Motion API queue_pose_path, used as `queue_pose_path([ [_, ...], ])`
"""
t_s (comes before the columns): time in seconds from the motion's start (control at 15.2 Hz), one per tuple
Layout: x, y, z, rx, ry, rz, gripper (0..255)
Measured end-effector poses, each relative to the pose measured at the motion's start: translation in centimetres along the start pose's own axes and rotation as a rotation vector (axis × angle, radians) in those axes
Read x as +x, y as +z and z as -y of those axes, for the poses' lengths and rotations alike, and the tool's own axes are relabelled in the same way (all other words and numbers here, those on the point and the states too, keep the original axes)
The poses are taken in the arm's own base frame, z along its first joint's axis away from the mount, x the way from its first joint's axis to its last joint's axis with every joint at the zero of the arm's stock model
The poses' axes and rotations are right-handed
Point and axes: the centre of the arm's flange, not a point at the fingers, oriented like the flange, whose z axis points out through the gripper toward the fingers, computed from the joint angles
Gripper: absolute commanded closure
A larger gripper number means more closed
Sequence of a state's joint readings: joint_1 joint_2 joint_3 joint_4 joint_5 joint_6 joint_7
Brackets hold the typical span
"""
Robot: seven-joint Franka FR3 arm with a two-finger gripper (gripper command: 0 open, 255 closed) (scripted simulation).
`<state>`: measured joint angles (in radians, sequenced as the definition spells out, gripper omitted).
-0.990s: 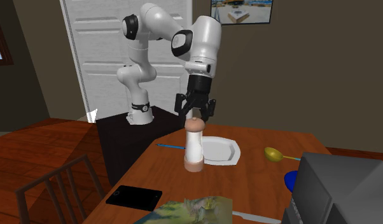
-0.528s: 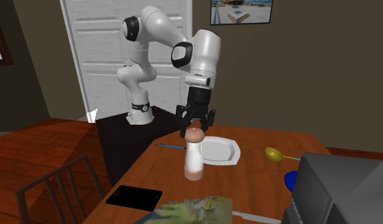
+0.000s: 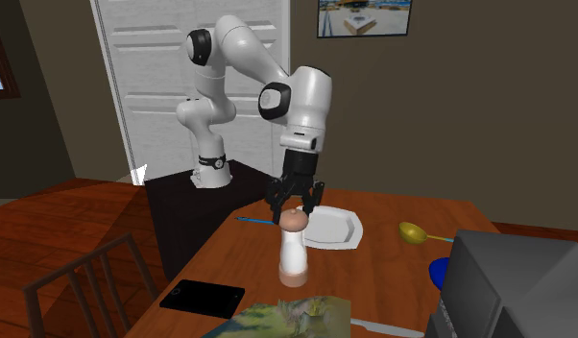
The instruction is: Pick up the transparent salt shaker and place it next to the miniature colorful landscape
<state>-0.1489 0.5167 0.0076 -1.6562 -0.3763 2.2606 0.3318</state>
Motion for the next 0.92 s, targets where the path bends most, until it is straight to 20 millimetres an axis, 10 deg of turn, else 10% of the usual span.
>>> queue_pose_path([
  [0.66,-0.4,2.4,0.7,0.0,0.0,0.0,255],
  [0.73,-0.4,2.4,0.7,0.0,0.0,0.0,0],
  [0.92,-0.4,2.4,0.7,0.0,0.0,-0.001,0],
])
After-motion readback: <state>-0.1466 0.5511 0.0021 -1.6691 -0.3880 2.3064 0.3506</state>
